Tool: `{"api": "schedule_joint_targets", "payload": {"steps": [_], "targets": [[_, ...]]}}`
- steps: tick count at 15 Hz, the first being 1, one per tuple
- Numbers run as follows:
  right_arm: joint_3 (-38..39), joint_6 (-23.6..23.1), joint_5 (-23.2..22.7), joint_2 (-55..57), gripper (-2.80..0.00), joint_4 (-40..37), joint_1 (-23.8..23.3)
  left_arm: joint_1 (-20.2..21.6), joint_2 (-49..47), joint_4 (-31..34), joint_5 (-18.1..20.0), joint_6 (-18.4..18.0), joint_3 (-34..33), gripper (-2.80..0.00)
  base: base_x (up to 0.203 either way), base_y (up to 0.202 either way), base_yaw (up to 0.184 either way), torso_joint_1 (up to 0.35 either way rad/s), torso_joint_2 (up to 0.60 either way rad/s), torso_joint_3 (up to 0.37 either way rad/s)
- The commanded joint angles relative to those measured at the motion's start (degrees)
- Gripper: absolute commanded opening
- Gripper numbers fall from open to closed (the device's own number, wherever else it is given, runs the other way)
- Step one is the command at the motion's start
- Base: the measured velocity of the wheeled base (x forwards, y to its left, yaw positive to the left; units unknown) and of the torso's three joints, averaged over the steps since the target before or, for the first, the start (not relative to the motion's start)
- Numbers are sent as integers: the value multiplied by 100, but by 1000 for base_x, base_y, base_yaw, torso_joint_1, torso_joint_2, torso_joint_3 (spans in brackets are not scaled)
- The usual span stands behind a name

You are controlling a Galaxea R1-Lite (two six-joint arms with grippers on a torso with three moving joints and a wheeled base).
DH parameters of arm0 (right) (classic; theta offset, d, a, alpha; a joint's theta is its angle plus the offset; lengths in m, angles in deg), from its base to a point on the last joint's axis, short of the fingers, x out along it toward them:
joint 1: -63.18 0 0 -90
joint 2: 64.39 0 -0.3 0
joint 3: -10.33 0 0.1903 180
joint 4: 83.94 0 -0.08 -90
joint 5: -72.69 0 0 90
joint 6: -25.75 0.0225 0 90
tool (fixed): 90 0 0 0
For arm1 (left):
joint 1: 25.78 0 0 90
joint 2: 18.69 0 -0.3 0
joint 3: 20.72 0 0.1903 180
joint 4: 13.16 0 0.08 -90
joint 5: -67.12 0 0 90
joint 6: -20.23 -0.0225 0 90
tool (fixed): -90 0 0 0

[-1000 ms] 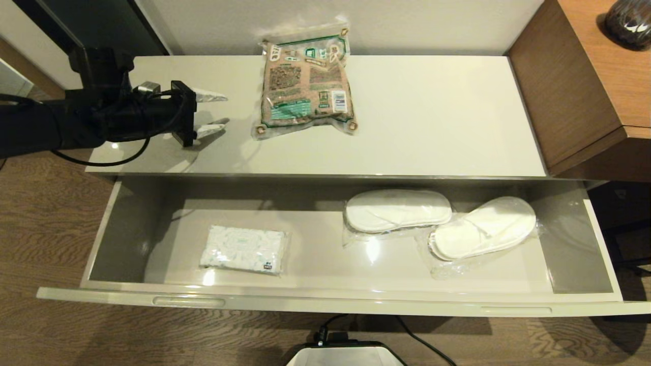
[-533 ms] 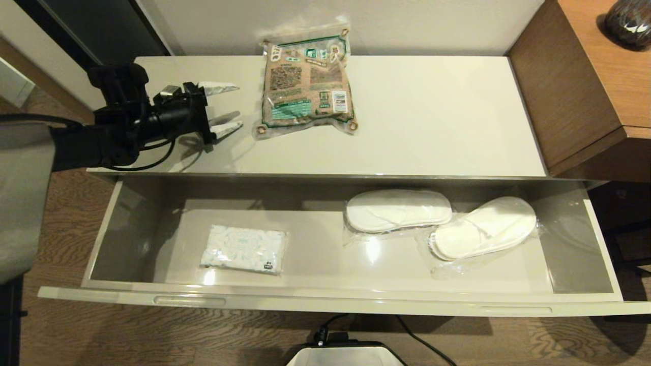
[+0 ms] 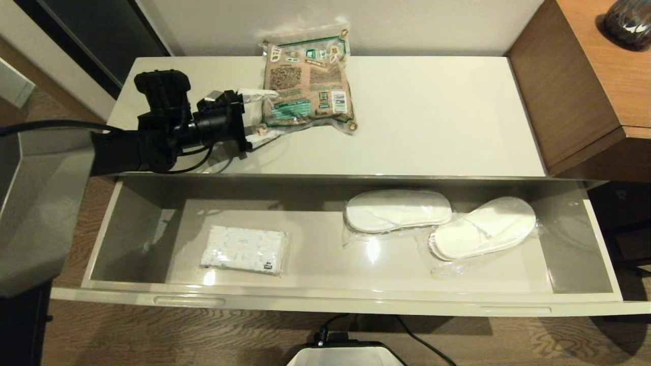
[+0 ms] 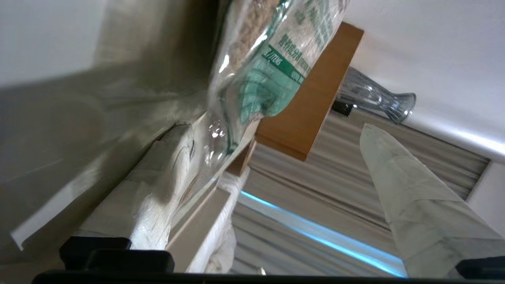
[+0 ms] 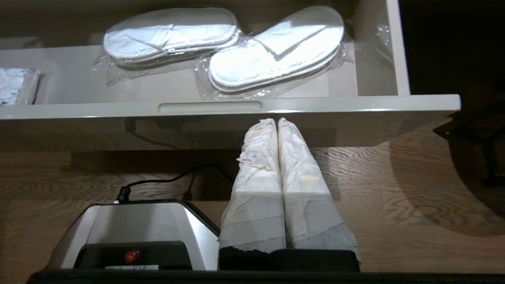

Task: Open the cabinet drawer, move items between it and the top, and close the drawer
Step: Pick up the solid drinks on the table

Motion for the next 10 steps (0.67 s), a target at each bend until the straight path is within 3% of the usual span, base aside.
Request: {"api": "schedule_joint_targets", "payload": {"steps": [1, 5, 8, 10], "targets": [[9, 3, -2, -98, -280, 4, 2, -38, -95, 0, -471, -108, 2, 0, 0, 0, 0, 0, 0, 0], [9, 3, -2, -98, -280, 4, 2, -19, -124, 296, -1356, -503, -16, 0, 0, 0, 0, 0, 0, 0], [9, 3, -2, -98, -280, 4, 2, 21, -73, 1025, -2312, -1437, -18, 0, 0, 0, 0, 0, 0, 0], [9, 3, -2, -98, -280, 4, 2, -47, -78, 1274, -2959, -1761, -16, 0, 0, 0, 0, 0, 0, 0]]}}
